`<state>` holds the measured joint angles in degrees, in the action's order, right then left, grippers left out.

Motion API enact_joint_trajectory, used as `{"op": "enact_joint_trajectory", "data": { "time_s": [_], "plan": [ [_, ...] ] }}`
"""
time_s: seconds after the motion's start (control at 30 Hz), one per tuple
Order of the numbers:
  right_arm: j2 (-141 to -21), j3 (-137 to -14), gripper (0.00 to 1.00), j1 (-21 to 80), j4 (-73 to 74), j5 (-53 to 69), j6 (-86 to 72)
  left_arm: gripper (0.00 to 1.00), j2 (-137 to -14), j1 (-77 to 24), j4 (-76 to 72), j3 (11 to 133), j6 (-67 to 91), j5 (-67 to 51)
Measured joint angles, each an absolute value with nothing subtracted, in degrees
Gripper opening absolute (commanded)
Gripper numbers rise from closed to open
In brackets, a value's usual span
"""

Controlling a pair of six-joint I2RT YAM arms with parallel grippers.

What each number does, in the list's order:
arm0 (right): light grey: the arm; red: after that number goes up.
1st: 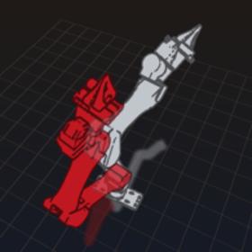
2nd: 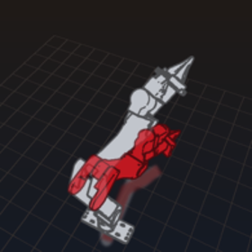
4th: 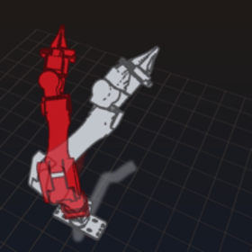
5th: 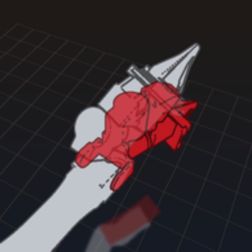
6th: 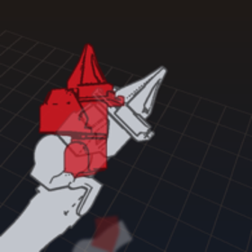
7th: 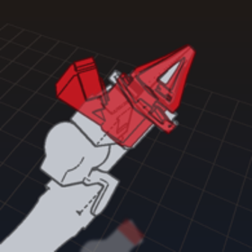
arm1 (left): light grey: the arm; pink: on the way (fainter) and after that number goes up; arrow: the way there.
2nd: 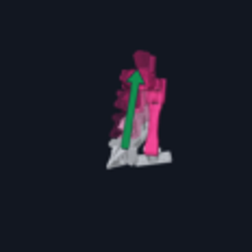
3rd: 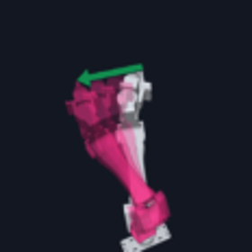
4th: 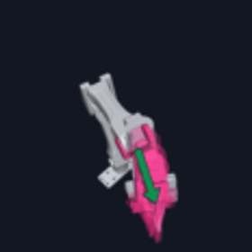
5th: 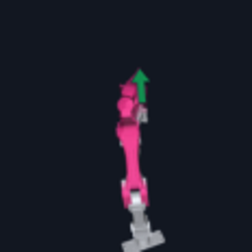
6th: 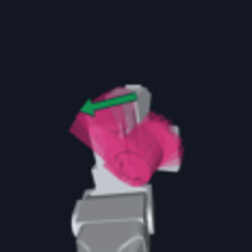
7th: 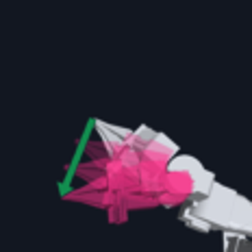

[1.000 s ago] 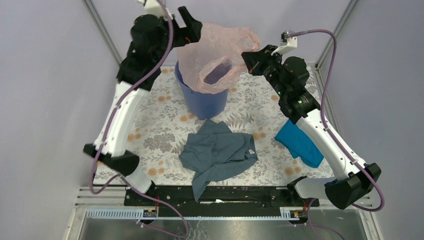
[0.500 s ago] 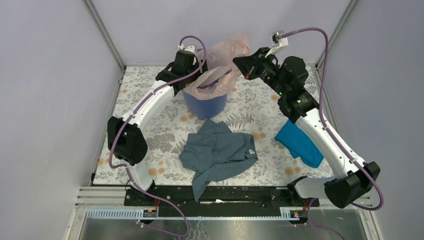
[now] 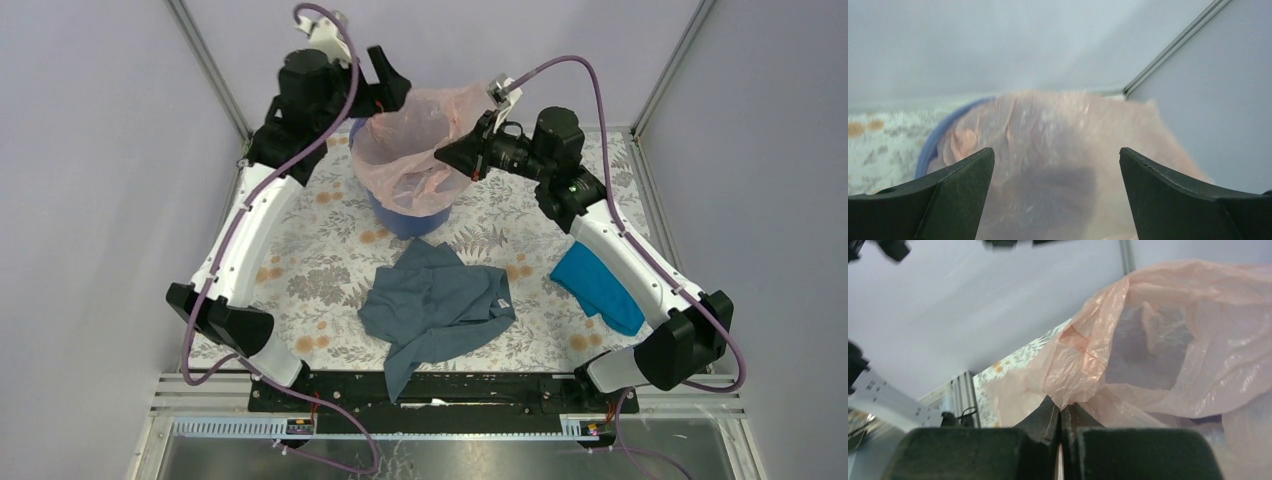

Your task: Put the trash bags into the trash bin

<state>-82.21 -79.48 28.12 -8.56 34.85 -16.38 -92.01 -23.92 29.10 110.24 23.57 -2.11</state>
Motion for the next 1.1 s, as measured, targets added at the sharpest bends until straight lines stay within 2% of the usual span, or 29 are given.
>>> {"op": "enact_joint_trajectory", "data": {
  "time_s": [0.2,0.4,0.6,0.73,0.87,1.0,1.1],
  "plan": [
    [-82.74,-81.28,0.00,28.12,-9.58,46.04,-15.18,0.99,-94.04,-18.76,17.78,114.30,28.05,-12.80],
    [-84.86,-83.83,0.00,28.12,-12.45,54.24,-16.97,0.99,-106.80,-17.82,5.39,121.93,33.28,-28.95],
    [-86.70,-83.83,0.00,28.12,-16.05,56.75,-21.76,0.99,-117.71,-18.70,-5.34,123.22,41.28,-41.45],
    [-86.87,-83.83,0.00,28.12,-17.32,56.71,-23.92,0.99,-121.01,-19.59,-5.78,123.13,41.78,-45.32],
    [-86.87,-83.83,0.00,28.12,-17.69,56.62,-24.95,0.97,-119.31,-21.43,-4.12,118.61,35.20,-44.56],
    [-86.87,-83.83,0.00,28.12,-18.85,56.55,-26.04,0.69,-117.14,-23.40,0.91,115.66,26.33,-43.92],
    [-86.91,-83.81,0.00,28.12,-20.32,56.51,-27.11,0.34,-116.51,-24.01,5.19,115.68,21.67,-42.30]
  ]
}}
